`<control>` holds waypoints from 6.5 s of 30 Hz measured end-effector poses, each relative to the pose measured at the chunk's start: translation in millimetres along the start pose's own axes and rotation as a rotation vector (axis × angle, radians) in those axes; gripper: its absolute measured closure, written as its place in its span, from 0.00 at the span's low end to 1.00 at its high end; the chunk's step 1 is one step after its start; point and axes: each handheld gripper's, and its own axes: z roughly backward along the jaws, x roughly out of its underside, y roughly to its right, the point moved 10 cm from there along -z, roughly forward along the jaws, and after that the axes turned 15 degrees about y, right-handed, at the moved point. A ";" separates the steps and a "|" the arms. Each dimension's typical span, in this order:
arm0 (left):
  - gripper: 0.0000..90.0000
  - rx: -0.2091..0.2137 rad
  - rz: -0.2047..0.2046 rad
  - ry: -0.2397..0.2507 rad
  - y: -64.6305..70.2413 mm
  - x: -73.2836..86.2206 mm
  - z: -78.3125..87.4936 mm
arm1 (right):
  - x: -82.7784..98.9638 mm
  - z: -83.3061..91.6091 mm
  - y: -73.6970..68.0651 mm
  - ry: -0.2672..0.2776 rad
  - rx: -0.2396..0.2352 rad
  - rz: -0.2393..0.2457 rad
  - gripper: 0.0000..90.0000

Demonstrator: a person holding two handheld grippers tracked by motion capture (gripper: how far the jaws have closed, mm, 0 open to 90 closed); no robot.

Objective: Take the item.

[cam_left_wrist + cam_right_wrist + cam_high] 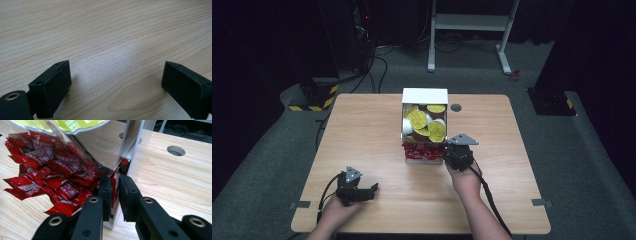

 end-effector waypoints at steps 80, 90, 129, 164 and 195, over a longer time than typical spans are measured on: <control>0.11 0.002 -0.002 0.002 0.3 -0.1 0.1 | 2.7 79.3 1.4 0.144 -0.053 -0.072 0.97; 0.11 0.002 -0.002 0.002 0.3 -0.1 0.1 | 1.8 91.6 12.4 0.164 -0.037 -0.087 0.97; 0.11 0.001 -0.001 0.002 0.3 0.0 0.2 | -6.9 112.2 63.5 0.204 0.100 -0.066 0.97; 0.11 0.005 0.004 0.002 1.3 0.2 0.5 | -21.5 65.9 94.2 0.156 0.179 -0.017 0.97; 0.11 0.011 -0.004 0.001 1.3 0.2 0.7 | -1.4 18.3 117.5 0.053 0.255 -0.031 0.97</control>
